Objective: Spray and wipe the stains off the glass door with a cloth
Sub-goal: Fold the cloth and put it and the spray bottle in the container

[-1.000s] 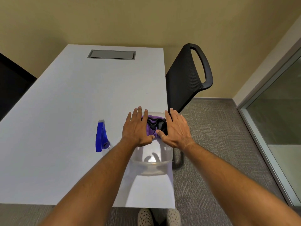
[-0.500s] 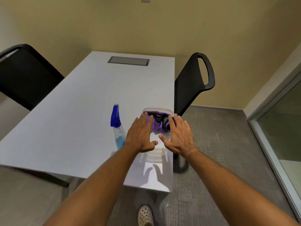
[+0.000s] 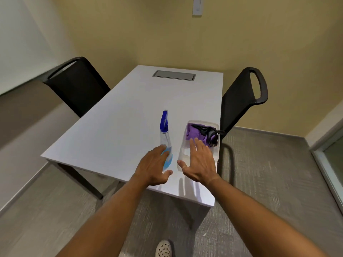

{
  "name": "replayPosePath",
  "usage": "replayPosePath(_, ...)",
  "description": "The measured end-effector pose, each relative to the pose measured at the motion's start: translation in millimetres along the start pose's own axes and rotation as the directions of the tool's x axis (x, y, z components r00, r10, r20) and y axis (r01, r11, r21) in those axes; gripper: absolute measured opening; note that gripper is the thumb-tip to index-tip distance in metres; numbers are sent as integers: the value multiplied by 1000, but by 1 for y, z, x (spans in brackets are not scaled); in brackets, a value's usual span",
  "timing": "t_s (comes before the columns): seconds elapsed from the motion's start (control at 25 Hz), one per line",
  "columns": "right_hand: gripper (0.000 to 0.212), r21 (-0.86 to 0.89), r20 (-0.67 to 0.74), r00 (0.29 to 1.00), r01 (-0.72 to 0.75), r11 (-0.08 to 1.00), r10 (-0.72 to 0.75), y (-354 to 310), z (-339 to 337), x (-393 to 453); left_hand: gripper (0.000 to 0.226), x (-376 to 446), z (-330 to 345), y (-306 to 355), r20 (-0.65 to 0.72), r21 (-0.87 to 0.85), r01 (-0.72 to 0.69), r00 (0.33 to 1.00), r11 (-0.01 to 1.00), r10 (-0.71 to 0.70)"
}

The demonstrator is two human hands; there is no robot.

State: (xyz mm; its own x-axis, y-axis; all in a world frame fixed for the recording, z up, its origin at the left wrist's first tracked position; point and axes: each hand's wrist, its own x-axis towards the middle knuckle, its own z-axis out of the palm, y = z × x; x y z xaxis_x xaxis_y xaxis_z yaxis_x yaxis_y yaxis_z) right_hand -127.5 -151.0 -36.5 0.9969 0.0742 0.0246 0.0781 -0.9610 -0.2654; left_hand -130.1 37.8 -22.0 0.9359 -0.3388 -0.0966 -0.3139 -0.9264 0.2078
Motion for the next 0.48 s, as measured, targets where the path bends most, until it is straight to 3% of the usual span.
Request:
replayPosePath(0.24, 91, 72, 6, 998, -56, 996, 56, -40, 10, 18, 74, 15, -15, -53, 61, -64, 129, 990, 990, -125)
replayPosePath(0.48, 83, 222, 82, 941, -339, 914, 329, -85, 39, 55, 60, 83, -15, -87, 90, -167, 119, 990, 979, -105)
